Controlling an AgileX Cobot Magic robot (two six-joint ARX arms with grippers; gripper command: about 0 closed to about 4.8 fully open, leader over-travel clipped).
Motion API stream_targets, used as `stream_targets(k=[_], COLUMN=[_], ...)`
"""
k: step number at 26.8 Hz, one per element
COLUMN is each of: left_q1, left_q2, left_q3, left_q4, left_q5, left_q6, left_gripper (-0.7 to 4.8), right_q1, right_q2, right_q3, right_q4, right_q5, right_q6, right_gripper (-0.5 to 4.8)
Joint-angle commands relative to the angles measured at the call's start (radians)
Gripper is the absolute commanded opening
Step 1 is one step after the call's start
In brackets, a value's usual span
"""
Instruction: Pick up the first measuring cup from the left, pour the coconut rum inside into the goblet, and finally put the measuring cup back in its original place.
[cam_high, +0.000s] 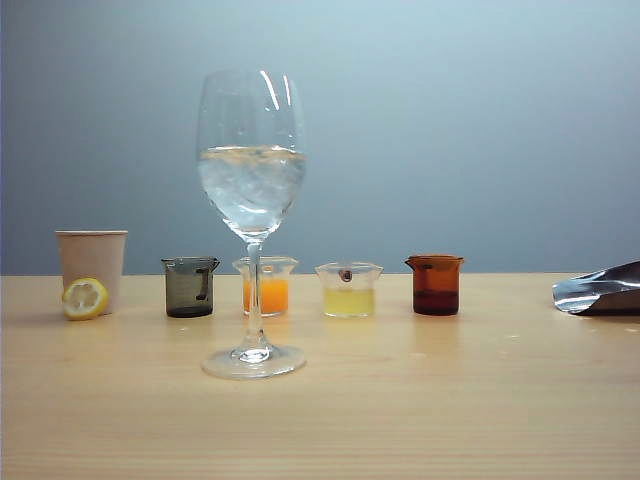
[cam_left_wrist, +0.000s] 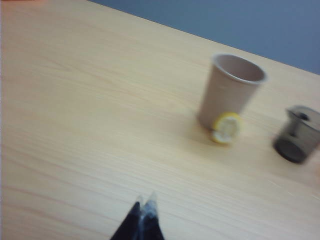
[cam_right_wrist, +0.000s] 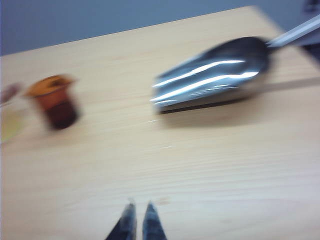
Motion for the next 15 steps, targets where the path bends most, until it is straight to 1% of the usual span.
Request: stream_targets(k=[1, 2, 15], left_q1=[0.039, 0.045, 0.045], left_q2=[0.0, 0.0, 0.0], left_q3=[0.0, 0.0, 0.0], left_q4=[-0.007, -0.007, -0.007], left_q5=[0.003, 0.003, 0.003], left_q6=[0.001, 0.001, 0.001], left_gripper=[-0.05, -0.05, -0.05], right_q1=[-0.063, -0.075, -0.068], right_q2=[0.0, 0.0, 0.0], right_q3=[-0.004, -0.004, -0.004], right_q4=[0.002, 0.002, 0.002], right_q5=[0.0, 0.003, 0.003], right_q6=[0.0, 0.0, 0.0], right_gripper=[0.31, 0.31, 0.31])
